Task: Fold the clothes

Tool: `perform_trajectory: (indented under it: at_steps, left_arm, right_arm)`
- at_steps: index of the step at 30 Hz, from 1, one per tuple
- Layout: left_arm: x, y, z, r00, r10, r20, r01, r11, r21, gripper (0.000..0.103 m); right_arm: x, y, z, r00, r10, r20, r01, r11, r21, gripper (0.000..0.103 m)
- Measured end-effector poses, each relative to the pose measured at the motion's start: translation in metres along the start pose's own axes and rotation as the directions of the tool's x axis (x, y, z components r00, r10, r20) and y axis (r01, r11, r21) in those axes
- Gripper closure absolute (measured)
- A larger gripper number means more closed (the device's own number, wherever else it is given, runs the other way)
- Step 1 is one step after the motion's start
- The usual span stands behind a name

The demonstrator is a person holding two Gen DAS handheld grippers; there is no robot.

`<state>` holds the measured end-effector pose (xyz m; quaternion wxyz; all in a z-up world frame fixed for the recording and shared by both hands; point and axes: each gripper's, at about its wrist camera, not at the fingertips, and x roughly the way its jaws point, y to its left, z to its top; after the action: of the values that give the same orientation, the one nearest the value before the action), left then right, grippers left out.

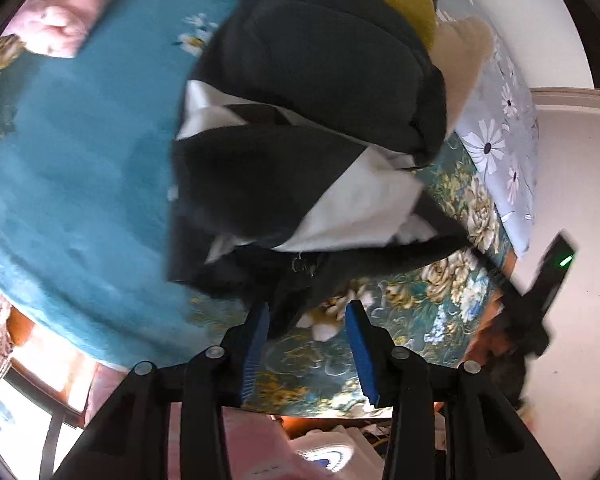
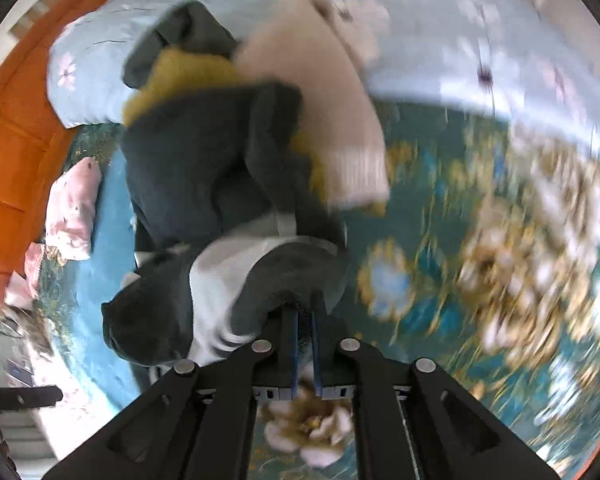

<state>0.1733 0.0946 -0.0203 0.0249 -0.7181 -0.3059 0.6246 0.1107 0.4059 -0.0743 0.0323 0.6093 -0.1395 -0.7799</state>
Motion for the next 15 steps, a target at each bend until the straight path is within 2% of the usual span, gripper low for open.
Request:
perform_trajectory:
  at_steps: [2,4,5,6,9,11,15]
  left_arm:
    - [0.009,-0.020,0.006,0.999,0.041,-0.011,-0.040,0.997,0.068,0.057]
    - [0.021,-0.037,0.009,0.998,0.055,-0.035,-0.051,0.992,0.114,0.054]
    - [0.029,-0.047,0.010,0.997,0.060,-0.051,-0.053,0.990,0.132,0.053]
    - [0.040,-0.057,0.012,0.996,0.059,-0.071,-0.049,0.989,0.143,0.052]
    - [0.075,-0.085,0.014,0.992,0.048,-0.119,-0.028,0.986,0.165,0.050]
    - [0.106,-0.110,0.009,0.988,0.042,-0.148,-0.014,0.983,0.185,0.045]
    - [0.170,-0.143,-0.009,0.974,0.098,-0.206,-0.048,0.971,0.233,0.043]
  right_arm:
    - [0.005,-0.023,-0.019,1.000,0.022,-0.006,-0.021,0.996,0.091,0.095]
    - [-0.005,-0.043,-0.037,0.999,0.043,0.016,-0.045,0.984,0.171,0.080]
    - [-0.010,-0.055,-0.049,0.998,0.051,0.031,-0.056,0.975,0.217,0.064]
    - [-0.017,-0.067,-0.063,0.997,0.058,0.049,-0.068,0.963,0.261,0.058]
    - [-0.035,-0.100,-0.109,0.997,0.040,0.071,-0.064,0.924,0.377,0.057]
    - [-0.041,-0.110,-0.134,0.998,0.030,0.063,-0.053,0.908,0.415,0.057]
    - [-0.048,-0.121,-0.187,1.000,0.011,0.028,-0.023,0.880,0.474,0.056]
